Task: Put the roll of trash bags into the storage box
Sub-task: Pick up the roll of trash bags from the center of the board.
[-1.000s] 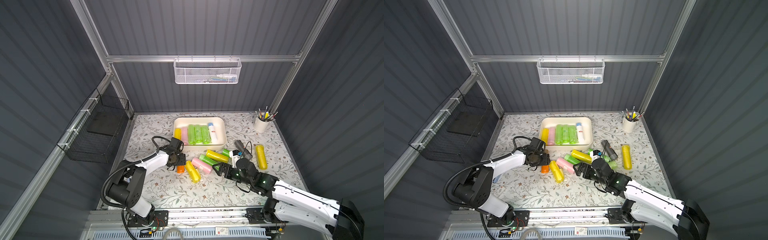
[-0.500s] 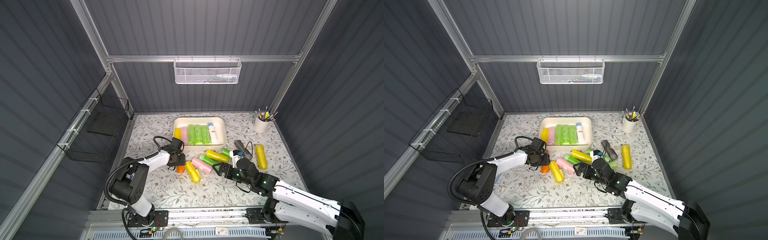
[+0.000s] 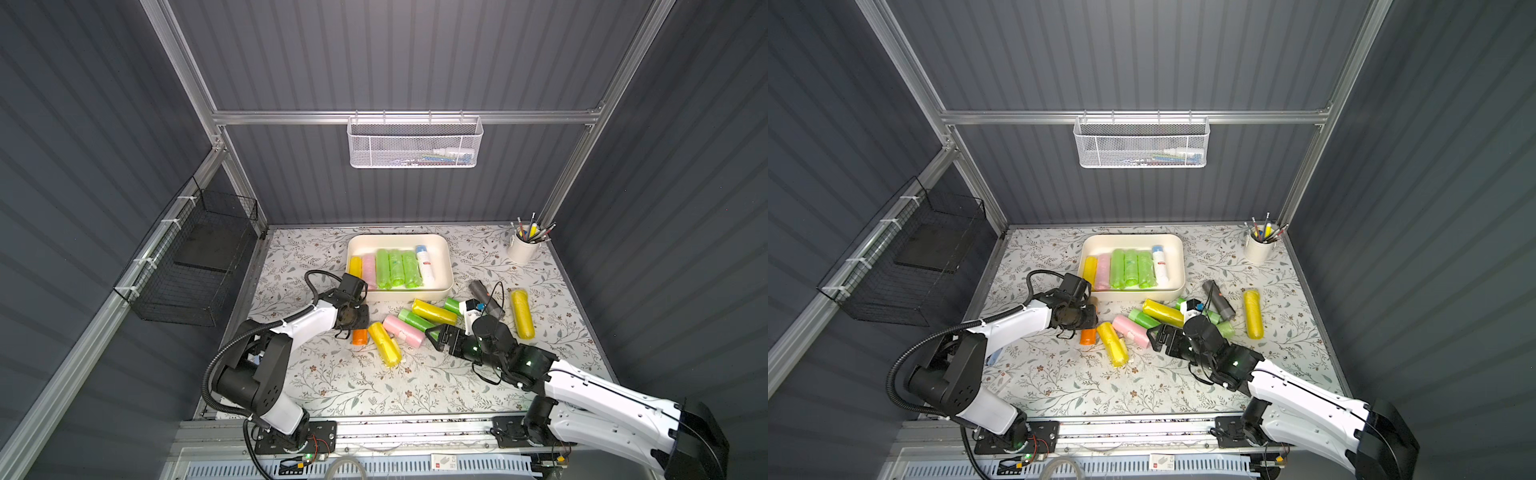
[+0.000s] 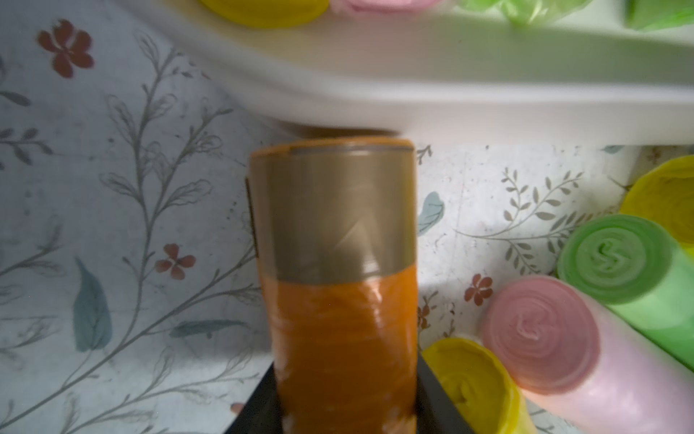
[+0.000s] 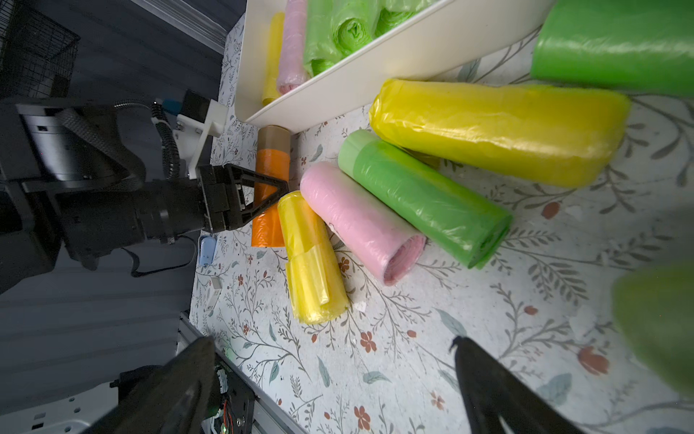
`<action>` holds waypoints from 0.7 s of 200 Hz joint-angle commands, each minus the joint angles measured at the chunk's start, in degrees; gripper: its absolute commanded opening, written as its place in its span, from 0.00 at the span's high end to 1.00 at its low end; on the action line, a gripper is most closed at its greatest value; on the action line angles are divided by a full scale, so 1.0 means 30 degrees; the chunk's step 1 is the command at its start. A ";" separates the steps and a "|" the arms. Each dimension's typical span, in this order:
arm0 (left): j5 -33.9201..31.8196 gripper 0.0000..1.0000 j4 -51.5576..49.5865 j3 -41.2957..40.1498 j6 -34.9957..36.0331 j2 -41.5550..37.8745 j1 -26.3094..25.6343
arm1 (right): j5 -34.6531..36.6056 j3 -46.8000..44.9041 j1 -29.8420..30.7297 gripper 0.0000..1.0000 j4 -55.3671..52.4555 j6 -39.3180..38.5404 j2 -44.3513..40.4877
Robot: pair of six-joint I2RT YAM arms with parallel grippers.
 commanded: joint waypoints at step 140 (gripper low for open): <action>0.2066 0.55 -0.0861 0.1314 -0.0681 -0.4587 0.0124 | -0.1196 0.1832 -0.0334 0.01 -0.0737 0.0614 0.0599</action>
